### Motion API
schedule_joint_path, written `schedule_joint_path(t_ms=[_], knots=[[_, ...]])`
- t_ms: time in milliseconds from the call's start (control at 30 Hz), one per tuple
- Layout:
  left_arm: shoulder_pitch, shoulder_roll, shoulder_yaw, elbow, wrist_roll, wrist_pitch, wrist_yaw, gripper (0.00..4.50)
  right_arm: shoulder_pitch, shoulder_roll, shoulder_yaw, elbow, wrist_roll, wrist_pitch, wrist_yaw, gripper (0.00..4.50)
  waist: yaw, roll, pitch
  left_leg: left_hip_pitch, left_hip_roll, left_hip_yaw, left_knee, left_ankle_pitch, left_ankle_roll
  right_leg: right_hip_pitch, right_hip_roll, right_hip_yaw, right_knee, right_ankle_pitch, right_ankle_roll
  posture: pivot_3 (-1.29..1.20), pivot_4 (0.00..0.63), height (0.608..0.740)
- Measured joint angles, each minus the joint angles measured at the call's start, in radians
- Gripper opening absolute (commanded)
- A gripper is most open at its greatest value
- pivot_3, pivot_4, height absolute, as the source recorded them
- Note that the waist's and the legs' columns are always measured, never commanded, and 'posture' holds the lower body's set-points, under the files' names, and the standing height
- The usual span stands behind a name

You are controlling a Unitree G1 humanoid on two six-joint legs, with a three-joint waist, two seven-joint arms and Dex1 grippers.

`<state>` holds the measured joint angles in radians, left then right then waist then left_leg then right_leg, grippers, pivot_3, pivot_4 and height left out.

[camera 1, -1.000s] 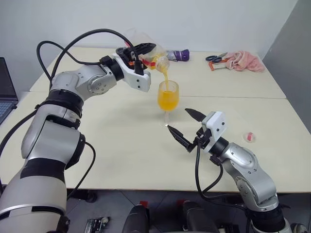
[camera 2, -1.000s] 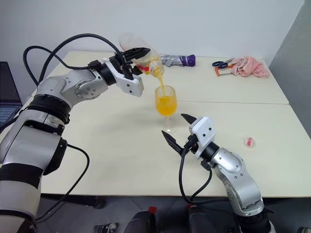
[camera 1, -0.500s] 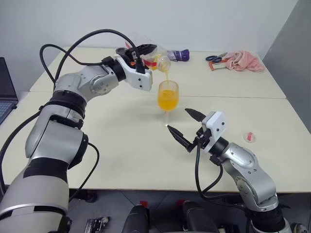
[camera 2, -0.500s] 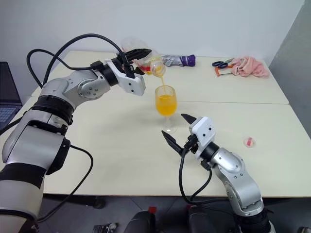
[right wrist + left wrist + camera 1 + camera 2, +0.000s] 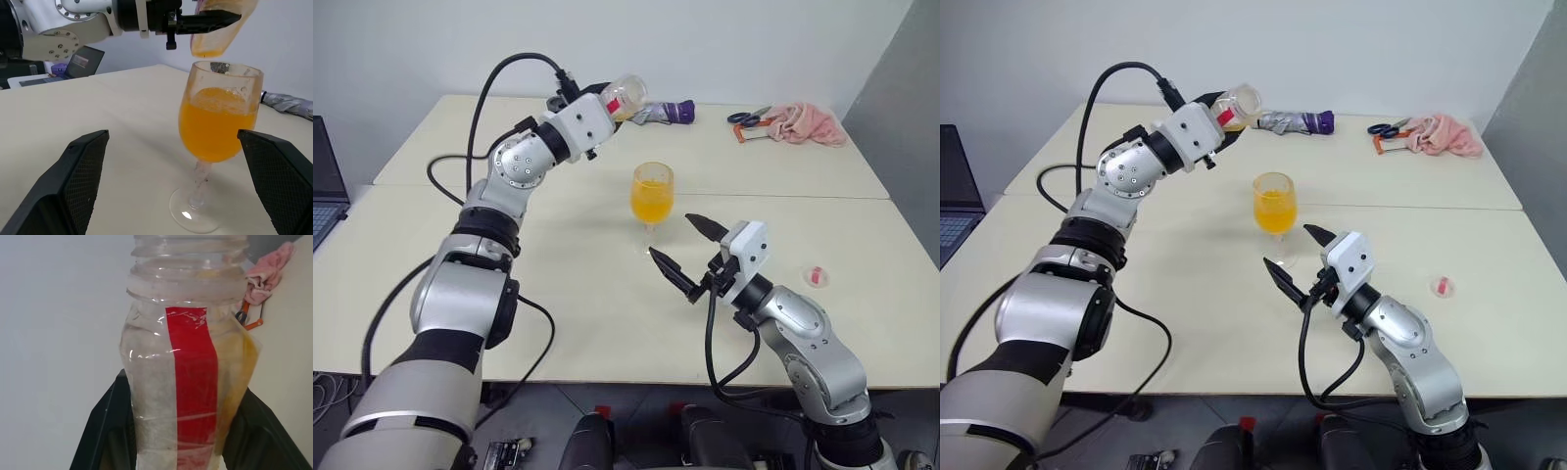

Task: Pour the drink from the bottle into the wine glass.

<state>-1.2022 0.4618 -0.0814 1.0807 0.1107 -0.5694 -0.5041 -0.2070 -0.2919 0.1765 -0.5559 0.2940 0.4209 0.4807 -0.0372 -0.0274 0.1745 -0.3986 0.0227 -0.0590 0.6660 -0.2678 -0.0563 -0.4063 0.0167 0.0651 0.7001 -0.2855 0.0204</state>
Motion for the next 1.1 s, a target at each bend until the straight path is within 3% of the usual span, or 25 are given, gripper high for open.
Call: schedule_joint_path(t_ms=[233,567,833,1100], knots=[[0.205,0.05,0.156,-0.264,-0.164,0.358,-0.017,1.69,-0.061,-0.103,0.0,0.002,0.111,0.108,0.119,4.5,-0.021,0.0,0.0,0.001,0.003,-0.001,0.0,0.0,0.0,0.0,0.0,0.0,0.002,0.0,0.0,0.0,0.15,0.74],[0.526,0.114,0.332,-0.608,-0.322,0.8,0.035,1.69,-0.168,-0.142,0.068,0.088,0.043,0.108,0.181,4.5,-0.017,0.0,0.0,0.0,0.004,-0.004,0.005,0.0,0.0,0.0,-0.001,-0.001,0.006,0.0,0.0,0.0,0.15,0.74],[0.58,0.119,0.373,-0.634,-0.385,0.834,0.018,1.69,-0.179,-0.123,0.104,0.091,0.037,0.097,0.217,4.5,0.003,0.0,0.0,0.0,0.003,-0.005,0.011,0.0,0.0,0.001,-0.001,-0.002,0.009,0.0,0.0,0.0,0.15,0.74],[0.608,0.093,0.361,-0.601,-0.374,0.729,-0.011,1.69,-0.179,-0.118,0.121,0.092,0.019,0.092,0.217,4.5,0.005,0.0,0.0,0.0,0.003,-0.004,0.011,0.0,0.0,0.001,0.0,-0.002,0.01,0.0,0.0,0.0,0.15,0.74]])
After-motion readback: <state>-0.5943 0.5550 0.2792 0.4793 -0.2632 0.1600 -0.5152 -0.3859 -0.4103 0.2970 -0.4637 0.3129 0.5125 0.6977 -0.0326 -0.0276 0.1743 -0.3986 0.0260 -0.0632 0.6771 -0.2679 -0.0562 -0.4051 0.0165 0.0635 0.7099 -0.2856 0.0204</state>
